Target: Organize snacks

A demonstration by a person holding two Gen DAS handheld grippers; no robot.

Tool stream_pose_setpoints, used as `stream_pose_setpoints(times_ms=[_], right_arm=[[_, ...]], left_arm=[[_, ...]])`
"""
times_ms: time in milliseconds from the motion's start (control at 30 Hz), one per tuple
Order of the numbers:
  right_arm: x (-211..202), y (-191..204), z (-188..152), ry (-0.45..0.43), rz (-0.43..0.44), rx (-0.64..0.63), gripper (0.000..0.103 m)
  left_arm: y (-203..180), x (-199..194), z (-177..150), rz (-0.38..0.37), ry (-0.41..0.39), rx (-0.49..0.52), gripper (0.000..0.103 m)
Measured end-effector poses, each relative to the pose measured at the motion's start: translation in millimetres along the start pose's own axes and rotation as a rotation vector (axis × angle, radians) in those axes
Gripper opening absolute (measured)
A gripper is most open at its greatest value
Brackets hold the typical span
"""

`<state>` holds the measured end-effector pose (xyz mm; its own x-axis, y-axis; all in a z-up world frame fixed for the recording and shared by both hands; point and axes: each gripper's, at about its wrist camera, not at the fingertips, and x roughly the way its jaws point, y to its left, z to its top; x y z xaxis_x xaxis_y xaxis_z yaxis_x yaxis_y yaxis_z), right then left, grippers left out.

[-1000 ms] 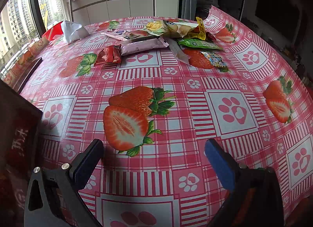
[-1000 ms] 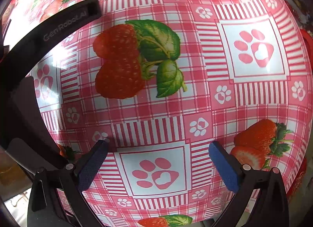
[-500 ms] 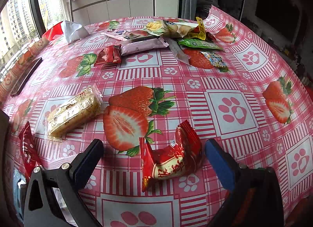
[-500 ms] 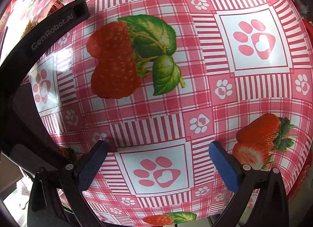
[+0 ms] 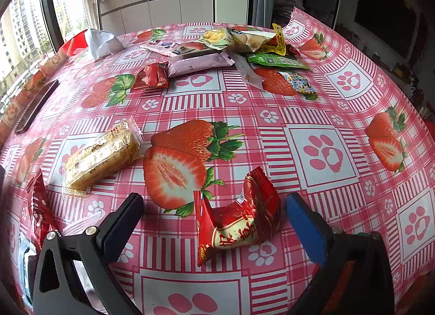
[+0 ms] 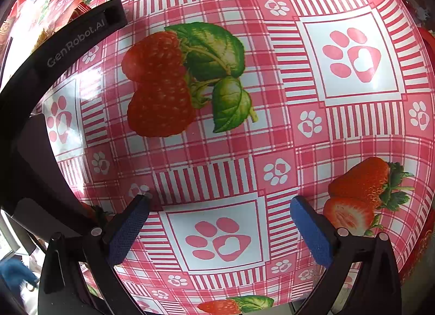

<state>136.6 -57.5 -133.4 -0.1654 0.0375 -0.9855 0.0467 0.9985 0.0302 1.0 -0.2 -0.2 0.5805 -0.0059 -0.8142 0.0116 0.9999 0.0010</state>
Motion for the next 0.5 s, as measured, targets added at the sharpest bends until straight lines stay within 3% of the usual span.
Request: stream_pose_setpoints(times_ms=[267, 433, 500], right_arm=[[-1.6, -0.2, -9.6, -0.033, 0.0, 0.011, 0.103], [0.9, 0.5, 3.7, 0.071, 0.007, -0.034, 0.103], [-4.6, -2.5, 3.6, 0.068, 0.051, -0.039, 0.103]], left_arm=[[0.0, 0.0, 0.0, 0.0, 0.0, 0.0, 0.103], [0.0, -0.1, -0.1, 0.0, 0.0, 0.0, 0.103], [0.0, 0.0, 0.0, 0.0, 0.0, 0.0, 0.103]])
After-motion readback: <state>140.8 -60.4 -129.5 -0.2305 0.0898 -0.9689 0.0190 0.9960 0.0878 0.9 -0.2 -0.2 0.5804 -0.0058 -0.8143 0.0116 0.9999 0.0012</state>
